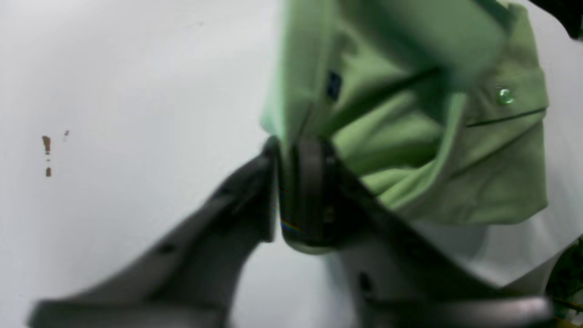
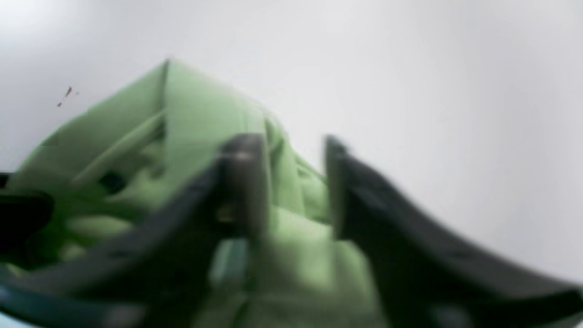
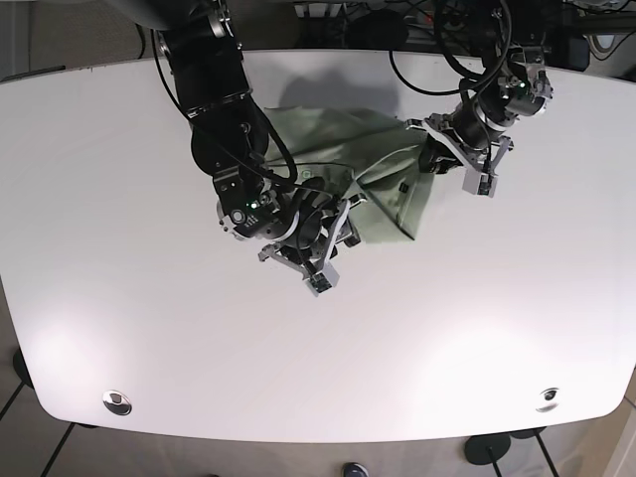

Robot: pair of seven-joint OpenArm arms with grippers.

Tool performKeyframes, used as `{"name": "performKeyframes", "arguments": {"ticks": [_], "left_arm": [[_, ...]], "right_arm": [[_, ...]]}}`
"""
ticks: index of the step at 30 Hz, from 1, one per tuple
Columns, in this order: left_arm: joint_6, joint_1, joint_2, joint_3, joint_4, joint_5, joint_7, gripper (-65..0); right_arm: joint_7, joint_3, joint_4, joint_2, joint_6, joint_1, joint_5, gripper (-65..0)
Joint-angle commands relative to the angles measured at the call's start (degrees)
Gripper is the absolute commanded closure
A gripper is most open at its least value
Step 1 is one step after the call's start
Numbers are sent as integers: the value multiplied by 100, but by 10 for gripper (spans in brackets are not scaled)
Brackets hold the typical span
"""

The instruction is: Fold the T-shirt properly

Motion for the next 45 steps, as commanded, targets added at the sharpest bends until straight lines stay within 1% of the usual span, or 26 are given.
{"name": "performKeyframes", "arguments": {"ticks": [1, 2, 3, 6, 8, 9, 10, 11, 12, 14, 15, 17, 18, 20, 22, 26, 29, 30, 31, 32, 34, 37, 39, 40, 43, 45], "left_arm": [[-21, -46, -97, -37, 90, -76, -95, -274], [-12, -55, -97, -116, 98, -76, -95, -321], [-12, -55, -97, -239, 116, -76, -95, -353], [-12, -72, -123, -371, 125, -76, -95, -361], [-21, -28, -264, -345, 151, -94, -95, -361], [-21, -20, -308, -187, 178, -94, -95, -360], [-21, 68, -404, -37, 178, -94, -95, -358], [-21, 227, -501, 191, 178, -94, -95, -354], [-21, 297, -501, 402, 178, -94, -95, -315], [-21, 332, -510, 692, 134, -94, -95, -228], [-21, 359, -510, 833, 125, -85, -95, -175], [-21, 367, -510, 1079, 19, -76, -95, -61], [-21, 359, -510, 1106, -69, -76, -95, -36], [-21, 332, -510, 1088, -315, -76, -112, -29], [-21, -20, -510, 1088, -658, -76, -121, -29], [-21, -714, -536, 1097, -1422, -59, -121, -29], [-21, -1672, -545, 1123, -2302, -50, -121, -31], [-21, -1971, -545, 1141, -2592, -50, -121, -35], [-21, -2279, -545, 1220, -2917, -50, -121, -56], [-21, -2754, -545, 1352, -3383, -50, -130, -101], [-21, -3562, -554, 1642, -4227, -50, -437, -165], [-21, -4230, -554, 1967, -4737, -50, -657, -226], [-21, -4441, -536, 2038, -4728, -59, -657, -247], [-21, -4521, -527, 2073, -4728, -67, -657, -256], [-21, -4740, -519, 2117, -4596, -76, -648, -300], [-21, -4749, -545, 2117, -4236, -67, -648, -333]], "right_arm": [[128, 36, 608, -42, 29, -73, 60, -379], [128, 53, 827, -7, 12, -144, 60, -385], [120, 176, 1047, -7, 3, -223, 60, -385], [111, 502, 1443, 10, 29, -522, 60, -385], [111, 634, 1478, 204, 29, -645, 60, -384], [111, 686, 1452, 318, 29, -741, 60, -368], [128, 765, 1434, 353, 29, -785, 60, -333], [128, 924, 1355, 362, 29, -820, 34, -257], [128, 1056, 1179, 467, 29, -820, 51, -171], [137, 1056, 889, 573, 29, -759, 51, -89], [137, 1056, 757, 617, 38, -671, 51, -70], [278, 1056, 370, 661, 56, -574, 51, -67], [454, 1056, 230, 714, 152, -574, 43, -67], [726, 1056, -34, 837, 328, -574, 51, -67], [814, 1073, -219, 942, 486, -574, 51, -65], [823, 1091, -236, 977, 636, -724, 51, -65], [823, 1091, -131, 1083, 645, -838, 51, -65], [823, 1091, -78, 1083, 645, -952, 51, -65], [823, 1091, 1, 1083, 645, -1040, 51, -65], [823, 1091, 133, 1083, 645, -1084, 51, -65], [823, 1091, 362, 1083, 645, -1251, 51, -65], [796, 1056, 458, 1065, 636, -1322, 51, -65], [796, 1047, 467, 1048, 636, -1453, 51, -65], [796, 976, 485, 986, 636, -1471, 51, -65], [796, 616, 502, 898, 618, -1577, 51, -65], [796, 370, 502, 802, 583, -1585, 51, -65]]}}
